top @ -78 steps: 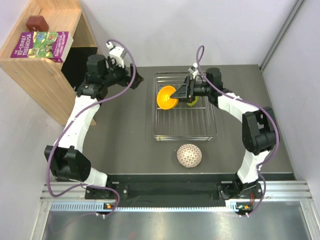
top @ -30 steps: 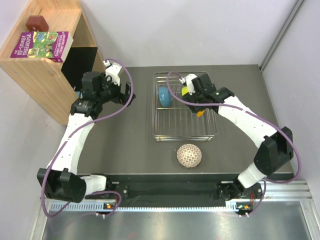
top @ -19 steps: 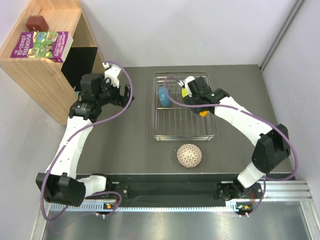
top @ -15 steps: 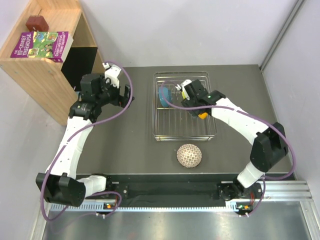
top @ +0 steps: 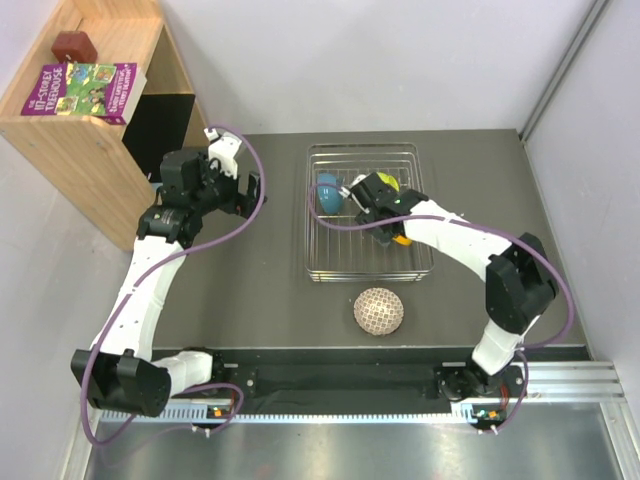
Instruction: Load the bowls into the dish rack
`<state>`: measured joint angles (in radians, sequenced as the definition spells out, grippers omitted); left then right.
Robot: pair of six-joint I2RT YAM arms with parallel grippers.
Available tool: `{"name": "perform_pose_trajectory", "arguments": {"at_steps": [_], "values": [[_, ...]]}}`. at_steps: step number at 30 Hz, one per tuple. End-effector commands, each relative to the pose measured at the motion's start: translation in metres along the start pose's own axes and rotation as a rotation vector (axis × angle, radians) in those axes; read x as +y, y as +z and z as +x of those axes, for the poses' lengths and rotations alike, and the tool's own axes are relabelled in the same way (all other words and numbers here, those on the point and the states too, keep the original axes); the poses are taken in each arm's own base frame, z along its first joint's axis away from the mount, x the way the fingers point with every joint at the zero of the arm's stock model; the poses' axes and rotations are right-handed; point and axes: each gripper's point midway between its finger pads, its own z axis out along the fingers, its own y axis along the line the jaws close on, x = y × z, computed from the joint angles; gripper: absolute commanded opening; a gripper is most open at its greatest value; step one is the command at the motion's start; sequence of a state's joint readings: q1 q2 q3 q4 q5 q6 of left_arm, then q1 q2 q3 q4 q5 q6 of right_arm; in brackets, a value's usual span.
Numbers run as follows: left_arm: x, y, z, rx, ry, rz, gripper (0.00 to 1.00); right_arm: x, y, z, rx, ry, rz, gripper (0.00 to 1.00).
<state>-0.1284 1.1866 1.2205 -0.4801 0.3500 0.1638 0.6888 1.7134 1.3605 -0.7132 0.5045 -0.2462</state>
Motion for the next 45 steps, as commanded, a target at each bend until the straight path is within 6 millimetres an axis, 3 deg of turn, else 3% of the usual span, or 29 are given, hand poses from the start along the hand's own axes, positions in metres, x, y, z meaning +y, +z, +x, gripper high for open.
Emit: {"name": "perform_pose_trajectory", "arguments": {"at_steps": [1,27,30,40,45], "values": [[0.002,-0.007,-0.003,-0.023,0.025,-0.014,0.99,-0.002,-0.001,-0.011,-0.021,-0.053,0.081,0.0],[0.0,-0.01,0.001,-0.022,0.027,-0.007,0.99,0.011,0.023,-0.007,0.065,-0.182,0.146,0.01],[0.0,-0.01,0.001,-0.021,0.028,-0.004,0.99,0.015,0.026,-0.005,0.08,-0.195,0.14,0.09],[-0.001,-0.01,0.002,-0.019,0.027,0.0,0.99,0.027,0.024,-0.006,0.087,-0.217,0.084,0.66],[-0.001,-0.012,0.0,-0.022,0.029,-0.001,0.99,0.031,0.024,-0.005,0.089,-0.218,0.064,0.78]]}}
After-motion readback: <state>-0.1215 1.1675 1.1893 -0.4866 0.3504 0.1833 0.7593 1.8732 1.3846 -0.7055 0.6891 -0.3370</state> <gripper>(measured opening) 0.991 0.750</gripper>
